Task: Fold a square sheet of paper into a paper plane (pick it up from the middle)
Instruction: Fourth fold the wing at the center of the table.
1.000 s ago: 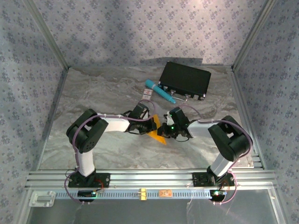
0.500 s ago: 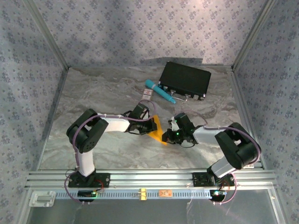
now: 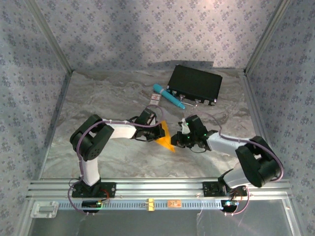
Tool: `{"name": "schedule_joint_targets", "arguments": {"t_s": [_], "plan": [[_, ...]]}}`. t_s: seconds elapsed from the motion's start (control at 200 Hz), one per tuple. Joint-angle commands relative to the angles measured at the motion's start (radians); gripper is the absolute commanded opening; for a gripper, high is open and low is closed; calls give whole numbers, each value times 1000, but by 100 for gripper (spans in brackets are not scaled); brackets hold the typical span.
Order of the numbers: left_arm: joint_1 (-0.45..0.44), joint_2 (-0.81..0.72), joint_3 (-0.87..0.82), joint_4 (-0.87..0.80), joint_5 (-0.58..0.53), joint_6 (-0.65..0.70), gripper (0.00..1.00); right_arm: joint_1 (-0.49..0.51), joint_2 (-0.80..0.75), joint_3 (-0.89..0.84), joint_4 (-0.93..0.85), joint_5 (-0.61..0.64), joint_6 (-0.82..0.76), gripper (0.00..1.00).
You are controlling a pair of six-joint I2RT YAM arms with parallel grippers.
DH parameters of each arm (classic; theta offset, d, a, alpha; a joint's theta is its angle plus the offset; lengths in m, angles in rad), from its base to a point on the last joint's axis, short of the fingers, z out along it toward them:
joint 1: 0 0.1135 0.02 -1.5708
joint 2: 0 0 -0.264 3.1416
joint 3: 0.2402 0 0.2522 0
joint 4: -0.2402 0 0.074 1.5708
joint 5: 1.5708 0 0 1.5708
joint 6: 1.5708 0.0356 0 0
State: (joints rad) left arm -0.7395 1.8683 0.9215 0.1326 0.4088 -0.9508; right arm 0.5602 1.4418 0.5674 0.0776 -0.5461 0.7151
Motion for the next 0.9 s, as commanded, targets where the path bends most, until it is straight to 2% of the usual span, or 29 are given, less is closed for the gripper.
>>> {"name": "schedule_joint_targets", "arguments": {"t_s": [0.0, 0.15, 0.23, 0.375, 0.555, 0.894], "plan": [[9, 42, -21, -49, -28, 18, 0, -6, 83, 51, 47, -10, 20, 4], [10, 43, -18, -48, -24, 20, 0, -4, 178, 79, 83, -8, 35, 4], [9, 42, -16, -46, -20, 23, 0, -6, 213, 86, 0, 34, 25, 2], [12, 23, 9, -47, -18, 37, 0, -4, 236, 17, -32, 83, 44, 1], [8, -46, 60, -80, -30, 66, 3, -6, 246, -8, -7, 84, 70, 0], [-40, -49, -1, 14, 25, -52, 0, -13, 240, -20, 11, 89, 80, 0]]}}
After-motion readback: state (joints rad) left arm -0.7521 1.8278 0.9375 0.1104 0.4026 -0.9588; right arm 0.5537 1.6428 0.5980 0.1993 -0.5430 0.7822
